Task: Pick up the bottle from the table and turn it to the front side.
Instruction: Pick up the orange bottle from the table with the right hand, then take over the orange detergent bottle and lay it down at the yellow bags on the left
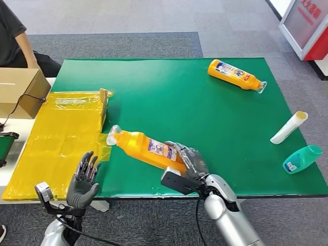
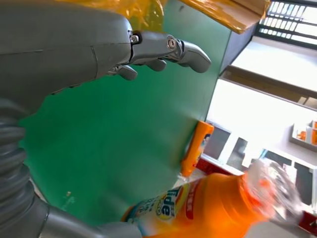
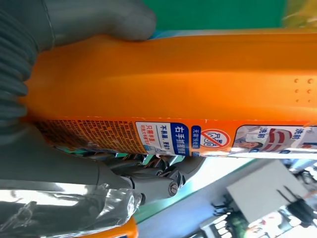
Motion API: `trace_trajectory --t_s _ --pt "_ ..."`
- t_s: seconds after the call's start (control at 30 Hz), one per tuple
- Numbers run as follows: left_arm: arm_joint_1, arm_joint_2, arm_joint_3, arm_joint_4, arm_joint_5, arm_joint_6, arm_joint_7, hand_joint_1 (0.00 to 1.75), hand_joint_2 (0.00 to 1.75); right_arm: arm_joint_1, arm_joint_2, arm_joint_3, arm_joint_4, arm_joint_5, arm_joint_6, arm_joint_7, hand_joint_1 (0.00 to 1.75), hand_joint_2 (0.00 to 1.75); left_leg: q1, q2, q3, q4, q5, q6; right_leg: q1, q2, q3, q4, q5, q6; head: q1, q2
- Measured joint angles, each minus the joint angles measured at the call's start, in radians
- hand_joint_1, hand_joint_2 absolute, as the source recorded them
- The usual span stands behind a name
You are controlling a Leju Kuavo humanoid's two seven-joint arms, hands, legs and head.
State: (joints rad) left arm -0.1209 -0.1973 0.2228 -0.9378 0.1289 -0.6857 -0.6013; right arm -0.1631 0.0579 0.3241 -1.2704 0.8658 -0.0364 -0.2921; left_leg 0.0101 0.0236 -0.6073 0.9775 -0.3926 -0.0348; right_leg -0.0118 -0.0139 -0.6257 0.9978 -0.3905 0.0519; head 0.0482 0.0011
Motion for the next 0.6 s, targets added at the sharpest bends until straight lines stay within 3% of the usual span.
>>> trace_trajectory --t_s 0.2,0.6 --pt "-0.028 -0.002 -0.053 -0.034 0.041 -0.002 0.057 0.00 1.75 0.028 0.068 0.041 -0.005 -0.009 -0.009 -0.045 1.75 1.75 0.000 0.000 0.000 0.000 0.000 0.000 0.000 0.000 0.000 0.000 0.001 0.001 0.000 0.000" --pt "-0.033 0.001 -0.085 -0.045 0.054 -0.011 0.063 0.00 1.75 0.029 0.089 0.054 -0.001 -0.009 -0.013 -0.052 1.75 1.75 0.000 0.000 0.000 0.000 0.001 0.000 0.000 0.000 0.000 0.000 0.001 0.001 0.000 0.000"
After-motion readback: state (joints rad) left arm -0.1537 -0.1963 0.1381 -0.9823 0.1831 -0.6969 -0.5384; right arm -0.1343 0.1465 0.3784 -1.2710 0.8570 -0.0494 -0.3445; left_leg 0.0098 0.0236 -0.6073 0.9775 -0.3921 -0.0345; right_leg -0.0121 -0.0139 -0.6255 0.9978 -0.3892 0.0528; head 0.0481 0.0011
